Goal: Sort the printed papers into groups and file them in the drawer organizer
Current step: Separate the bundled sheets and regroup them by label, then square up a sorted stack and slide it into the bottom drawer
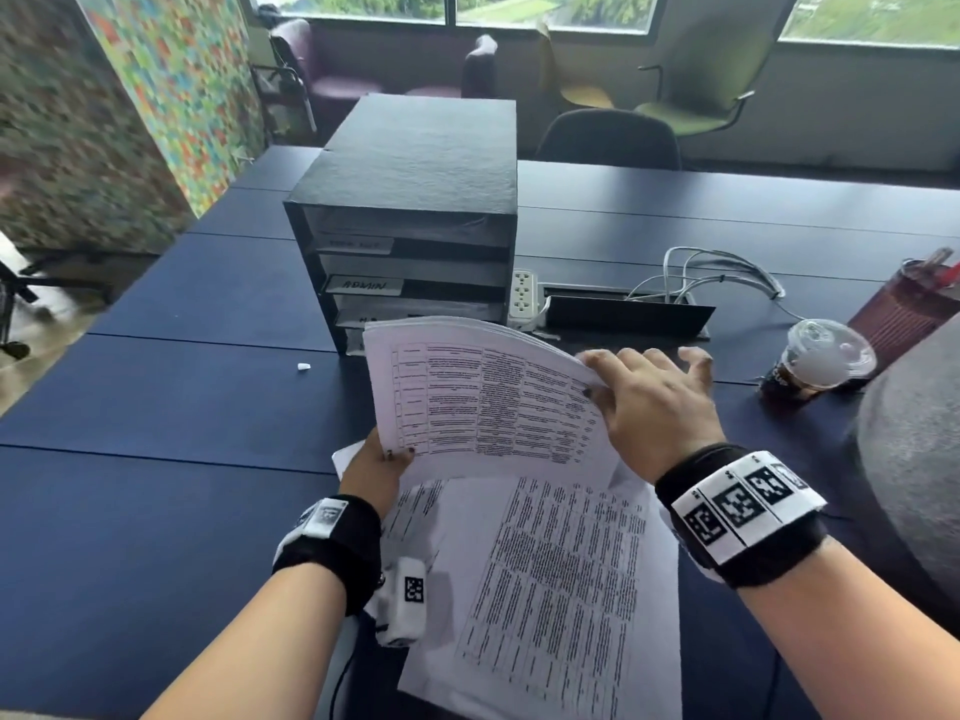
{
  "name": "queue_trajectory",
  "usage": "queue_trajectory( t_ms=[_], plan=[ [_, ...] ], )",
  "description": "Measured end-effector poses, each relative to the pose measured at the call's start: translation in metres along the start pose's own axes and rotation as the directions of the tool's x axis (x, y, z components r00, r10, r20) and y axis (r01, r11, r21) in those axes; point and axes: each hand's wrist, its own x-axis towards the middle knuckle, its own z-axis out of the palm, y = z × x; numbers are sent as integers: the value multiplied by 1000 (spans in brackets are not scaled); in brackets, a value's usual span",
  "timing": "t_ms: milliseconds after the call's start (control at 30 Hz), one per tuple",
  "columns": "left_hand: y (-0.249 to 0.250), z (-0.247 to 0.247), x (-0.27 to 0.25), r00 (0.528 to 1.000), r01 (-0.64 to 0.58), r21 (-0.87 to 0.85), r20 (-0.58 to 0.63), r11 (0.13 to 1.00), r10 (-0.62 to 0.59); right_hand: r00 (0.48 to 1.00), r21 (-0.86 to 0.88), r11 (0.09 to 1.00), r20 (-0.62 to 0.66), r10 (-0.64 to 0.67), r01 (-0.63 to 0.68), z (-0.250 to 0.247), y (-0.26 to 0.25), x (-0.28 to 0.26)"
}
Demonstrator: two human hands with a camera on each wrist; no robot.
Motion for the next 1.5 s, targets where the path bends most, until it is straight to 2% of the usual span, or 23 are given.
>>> queue_trajectory(
  t_ms=[233, 333, 467, 600, 667, 733, 800, 867, 967, 1067, 1200, 1333, 1433, 1500],
  plan=[
    [14, -23, 10, 992, -122, -115, -42, 986, 118, 996, 145, 985, 22, 89, -91, -13, 7, 11],
    [28, -45, 21, 983, -182, -146, 6, 972, 184, 979, 221, 966, 179, 95, -134, -25, 5, 18],
    [47, -82, 41, 959, -207, -156, 164, 966, 232, 943, 397, 898, 328, 54, -190, -34, -7, 28],
    [74, -114, 56, 919, -244, -229, 256, 942, 300, 934, 649, 725, 357, -25, -229, -27, -16, 31],
    [83, -130, 68, 920, -253, -238, 241, 938, 310, 933, 795, 542, 355, -52, -272, -20, -24, 30],
    [83, -142, 82, 948, -178, -307, 203, 935, 247, 930, 882, 339, 365, -48, -329, -9, -34, 27],
    [77, -145, 91, 972, -68, -399, 182, 914, 151, 915, 900, 194, 404, -27, -391, 3, -43, 22],
    [66, -147, 97, 977, 48, -455, 205, 889, 52, 897, 892, 105, 441, 10, -440, 20, -54, 17],
    [49, -142, 96, 947, 176, -419, 319, 891, -36, 862, 866, -18, 498, 96, -499, 44, -72, 9],
    [37, -132, 93, 914, 242, -349, 396, 905, -92, 798, 808, -166, 587, 137, -565, 64, -86, 2],
    [35, -122, 97, 942, 201, -408, 331, 891, -61, 744, 752, -195, 656, 126, -630, 85, -96, 2],
    [39, -121, 113, 973, 156, -425, 220, 892, -66, 691, 694, -295, 711, 131, -657, 100, -103, 9],
    [42, -120, 134, 977, 148, -379, 198, 913, -77, 703, 708, -326, 694, 155, -626, 99, -108, 18],
    [41, -117, 150, 977, 149, -281, 193, 948, -97, 699, 715, -316, 691, 181, -624, 99, -109, 22]
  ],
)
